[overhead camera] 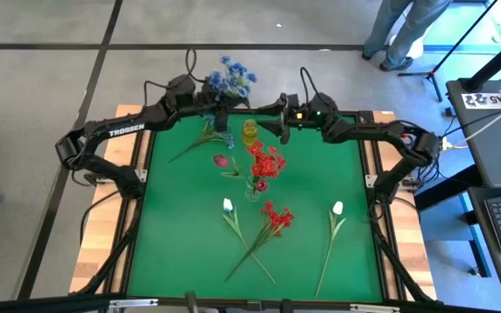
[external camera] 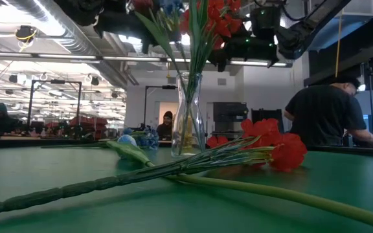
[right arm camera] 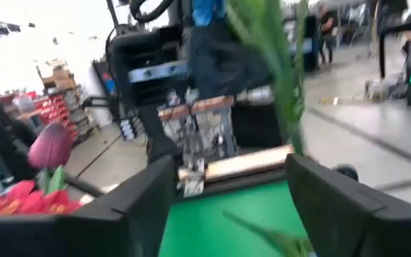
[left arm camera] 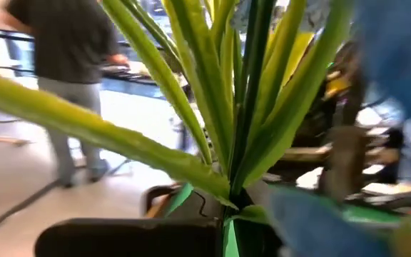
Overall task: Sort flowers into vase by color
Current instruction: Put the right blue flower into the yellow vase
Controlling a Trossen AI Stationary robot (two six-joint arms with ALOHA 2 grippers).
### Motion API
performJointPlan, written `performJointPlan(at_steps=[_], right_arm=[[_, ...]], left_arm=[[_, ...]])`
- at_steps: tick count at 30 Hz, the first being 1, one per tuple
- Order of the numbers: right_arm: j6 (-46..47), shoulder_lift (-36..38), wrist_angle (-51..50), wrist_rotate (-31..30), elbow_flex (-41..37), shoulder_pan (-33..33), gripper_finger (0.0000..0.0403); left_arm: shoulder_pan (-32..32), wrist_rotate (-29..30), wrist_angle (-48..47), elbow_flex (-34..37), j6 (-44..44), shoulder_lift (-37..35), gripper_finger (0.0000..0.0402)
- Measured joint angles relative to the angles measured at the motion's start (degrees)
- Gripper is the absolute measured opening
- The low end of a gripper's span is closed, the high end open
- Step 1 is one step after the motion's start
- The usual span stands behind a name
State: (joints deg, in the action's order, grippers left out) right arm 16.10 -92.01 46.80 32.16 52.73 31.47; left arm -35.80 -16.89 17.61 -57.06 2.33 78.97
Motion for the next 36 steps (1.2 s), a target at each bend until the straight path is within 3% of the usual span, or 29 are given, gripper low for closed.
performJointPlan(at_steps=[5, 14, 22, 26, 36], right_arm=[[-1.78, 6.07, -10.95, 0.50, 0.00, 1.68, 0.0294], [-10.59, 11.65, -29.98, -8.56, 0.03, -0.23, 0.0262], [-12.12, 13.86, -36.49, -11.00, 0.00, -3.66, 0.0232], [-14.37, 17.38, -39.98, -16.81, 0.00, -5.49, 0.0217], [-15.33, 22.35, -40.94, -21.01, -0.03, -10.17, 0.0199]], left_arm=[[-2.03, 2.87, -4.77, 0.00, -3.75, -1.26, 0.0003], [-4.51, 2.38, -6.26, 0.00, -6.08, -1.30, 0.0002], [-4.58, -2.43, -4.74, -0.02, -6.10, 2.28, 0.0003], [-4.60, -2.81, -4.74, -0.02, -7.05, 3.97, 0.0003], [-4.26, -2.92, -6.76, -0.02, -8.94, 5.08, 0.0005]])
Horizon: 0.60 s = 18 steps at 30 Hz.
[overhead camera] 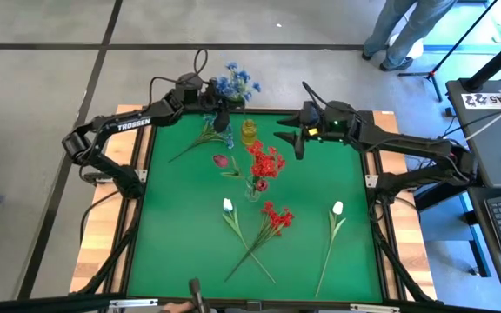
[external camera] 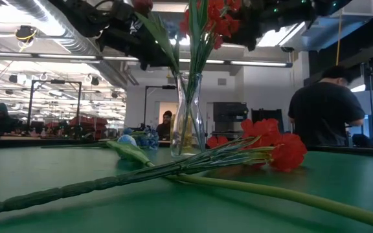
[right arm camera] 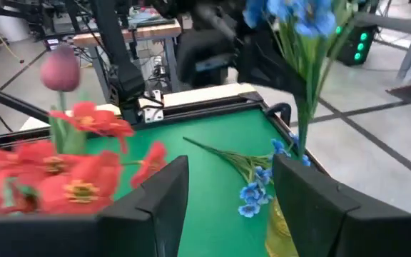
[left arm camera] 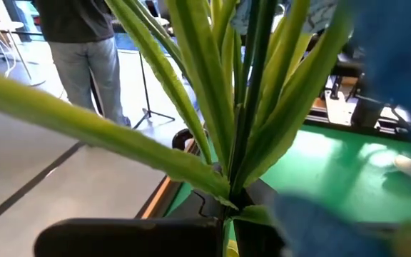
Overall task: Sort flowers into vase by color
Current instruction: Put the right blue flower into the yellow vase
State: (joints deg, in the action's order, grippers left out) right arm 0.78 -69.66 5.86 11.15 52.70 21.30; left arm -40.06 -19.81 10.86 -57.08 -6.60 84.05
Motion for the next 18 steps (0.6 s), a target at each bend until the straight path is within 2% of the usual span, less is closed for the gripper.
performJointPlan(at_steps=[4, 13, 18], right_arm=[[-0.72, 3.49, 7.37, -2.33, -4.80, -2.11, 0.0197], [3.57, 13.74, 29.79, -8.12, -24.86, -2.16, 0.0197], [5.09, 15.98, 33.10, -9.88, -29.36, -2.16, 0.0197]], left_arm=[[0.14, 0.00, -0.81, 0.00, -0.14, 0.00, 0.0005], [0.46, -0.47, -1.52, -0.05, -0.01, 0.70, 0.0005], [1.47, -0.35, -0.96, -0.07, 0.01, 4.52, 0.0005]])
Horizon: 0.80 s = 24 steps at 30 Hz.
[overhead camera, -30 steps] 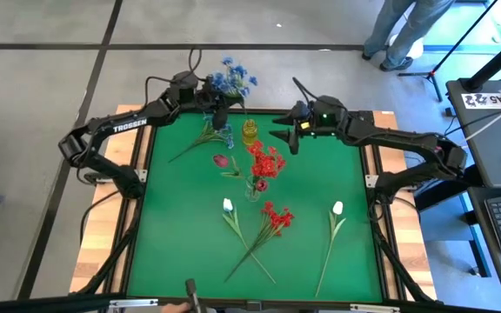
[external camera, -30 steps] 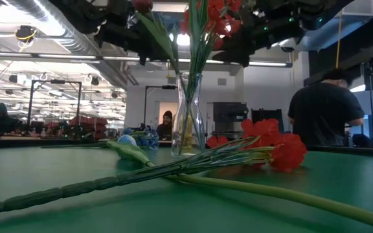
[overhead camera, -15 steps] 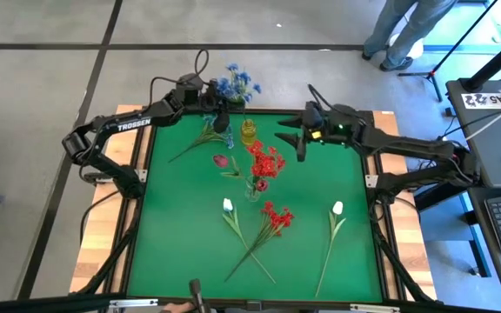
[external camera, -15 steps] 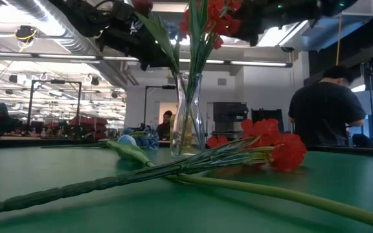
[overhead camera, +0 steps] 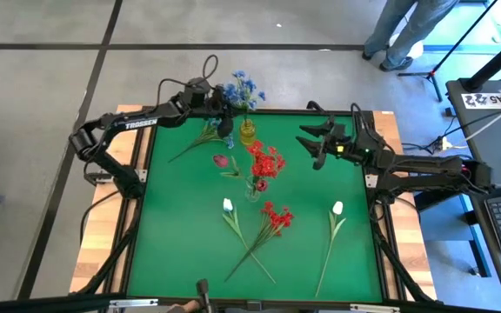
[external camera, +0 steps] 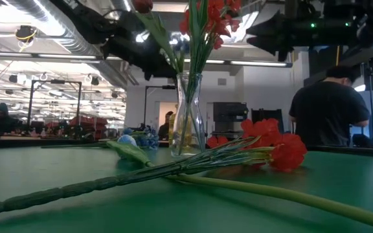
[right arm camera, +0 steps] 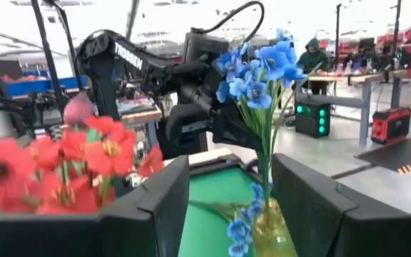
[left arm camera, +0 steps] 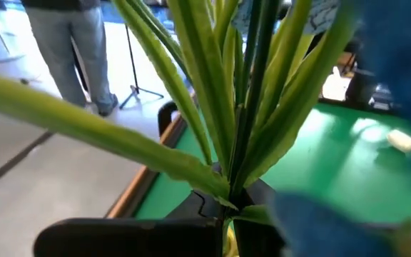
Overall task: Sort flowers into vase by color
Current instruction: Put the right blue flower into the yellow vase, then put the blue flower into the yellow vase
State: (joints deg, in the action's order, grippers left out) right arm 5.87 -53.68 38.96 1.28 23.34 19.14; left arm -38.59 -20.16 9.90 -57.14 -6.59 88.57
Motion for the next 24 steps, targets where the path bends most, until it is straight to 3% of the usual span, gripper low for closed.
performJointPlan(at_steps=[5, 15, 20, 24], right_arm=[[0.17, 0.05, -0.04, -0.24, -0.41, 0.00, 0.0197], [-0.05, 0.03, -0.77, -0.24, -0.43, 0.00, 0.0197], [-0.09, 0.01, -1.33, -0.24, -0.43, 0.00, 0.0197], [-0.13, 0.01, -1.38, -0.24, -0.43, 0.00, 0.0197]], left_arm=[[0.53, 4.30, 0.98, 0.00, -0.23, 1.95, 0.0031], [0.56, 6.12, -0.92, 0.02, -1.56, 0.77, 0.0168], [0.79, 10.37, -7.37, 0.02, -4.33, -1.48, 0.0223], [1.12, 15.45, -14.93, 0.02, -6.96, -5.73, 0.0243]])
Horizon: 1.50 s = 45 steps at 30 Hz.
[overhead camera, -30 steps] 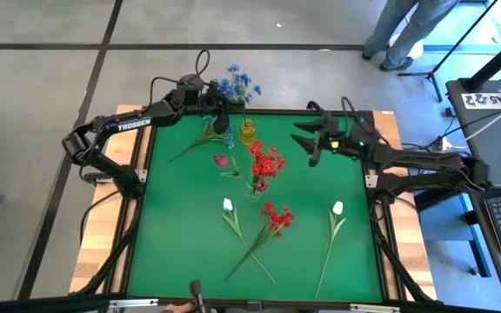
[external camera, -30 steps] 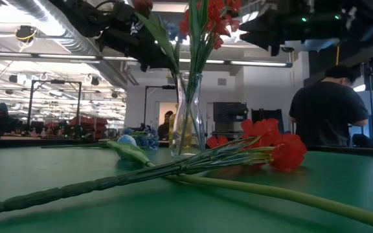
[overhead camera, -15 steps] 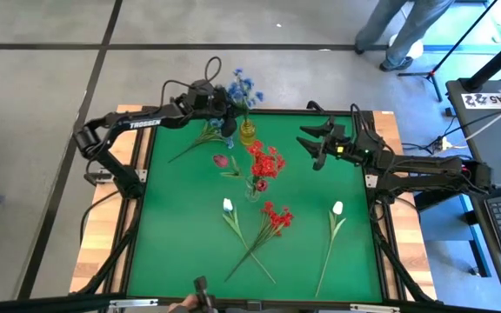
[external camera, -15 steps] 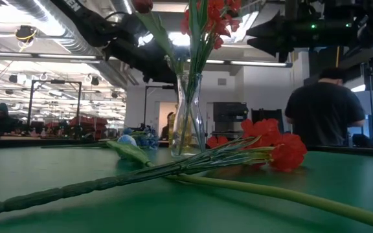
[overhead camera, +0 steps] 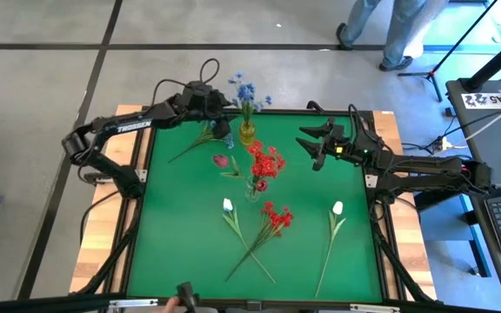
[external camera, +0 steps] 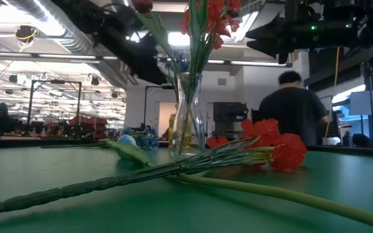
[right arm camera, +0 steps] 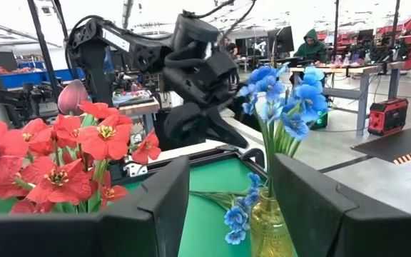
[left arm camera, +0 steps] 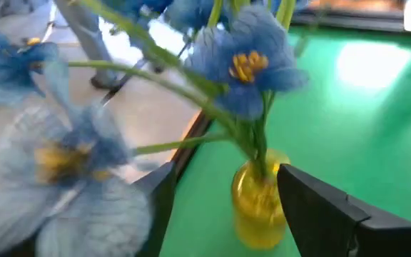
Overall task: Sort flowers into vase by color
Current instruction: Put the blue flower into the yellow vase
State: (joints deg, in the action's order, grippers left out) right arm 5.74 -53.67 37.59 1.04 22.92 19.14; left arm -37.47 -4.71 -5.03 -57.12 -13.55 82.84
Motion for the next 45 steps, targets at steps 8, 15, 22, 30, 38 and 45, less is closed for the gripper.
performJointPlan(at_steps=[8, 15, 22, 30, 38, 45], right_arm=[[-0.24, -0.02, -0.03, -0.09, 0.00, 0.00, 0.0197], [-0.50, -0.04, -0.20, -0.07, 0.00, 0.00, 0.0197], [-0.81, -0.04, -2.28, -0.04, 0.00, 0.00, 0.0197], [-1.75, -0.04, -2.14, -0.02, 0.00, 0.00, 0.0197], [-1.79, -0.04, -3.57, -0.02, -0.02, 0.00, 0.0197], [-1.79, -0.04, -4.38, 0.00, -0.02, 0.00, 0.0197]], left_arm=[[0.36, 3.64, -15.91, 0.00, 1.20, -7.31, 0.0247], [-1.38, 0.50, -18.45, 5.13, 4.44, -5.43, 0.0248], [-6.17, 0.94, -18.11, 10.20, 8.23, -3.47, 0.0248], [-7.01, 1.92, -18.34, 11.04, 7.44, 1.65, 0.0248], [-7.04, 4.63, -18.02, 11.08, 7.16, 9.68, 0.0248], [-7.01, 5.32, -17.49, 10.86, 7.57, 12.28, 0.0245]])
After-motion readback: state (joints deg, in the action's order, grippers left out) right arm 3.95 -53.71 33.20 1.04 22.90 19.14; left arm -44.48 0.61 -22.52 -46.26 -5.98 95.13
